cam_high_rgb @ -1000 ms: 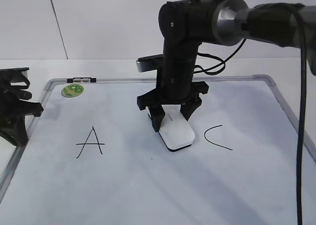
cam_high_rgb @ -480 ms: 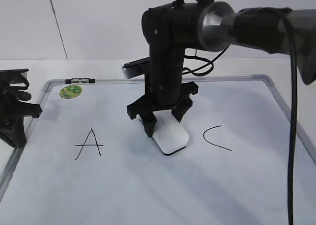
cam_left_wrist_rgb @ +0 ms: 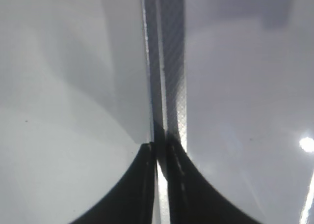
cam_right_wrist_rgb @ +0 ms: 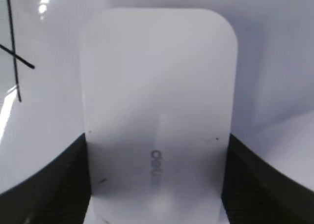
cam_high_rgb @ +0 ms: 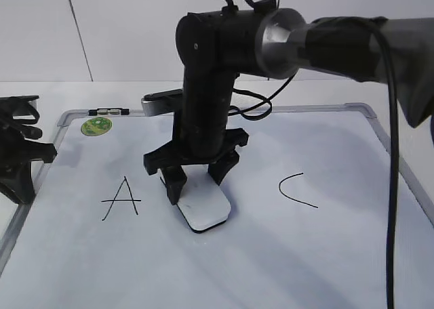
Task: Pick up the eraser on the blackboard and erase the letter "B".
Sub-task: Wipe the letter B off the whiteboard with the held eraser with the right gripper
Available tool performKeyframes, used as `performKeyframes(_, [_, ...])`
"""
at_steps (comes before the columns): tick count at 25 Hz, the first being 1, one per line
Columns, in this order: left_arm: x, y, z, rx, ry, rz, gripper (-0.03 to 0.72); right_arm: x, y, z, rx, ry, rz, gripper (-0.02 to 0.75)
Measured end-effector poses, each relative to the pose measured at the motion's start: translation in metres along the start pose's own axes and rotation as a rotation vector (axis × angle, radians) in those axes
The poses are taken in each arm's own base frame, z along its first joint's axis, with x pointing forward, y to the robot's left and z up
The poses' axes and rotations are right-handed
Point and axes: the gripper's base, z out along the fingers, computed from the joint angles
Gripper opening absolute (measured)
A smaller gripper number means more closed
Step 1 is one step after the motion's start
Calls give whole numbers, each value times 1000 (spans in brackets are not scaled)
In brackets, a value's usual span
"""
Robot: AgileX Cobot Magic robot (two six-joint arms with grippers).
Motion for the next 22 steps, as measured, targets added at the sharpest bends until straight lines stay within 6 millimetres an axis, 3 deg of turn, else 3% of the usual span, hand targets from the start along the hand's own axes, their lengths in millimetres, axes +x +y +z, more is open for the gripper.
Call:
performKeyframes(10, [0, 0, 0, 0, 0, 0, 34, 2, 16, 2, -18, 2, -28, 523])
performKeyframes(22, [0, 0, 0, 2, 2, -1, 34, 2, 13, 2, 38, -5, -41, 523])
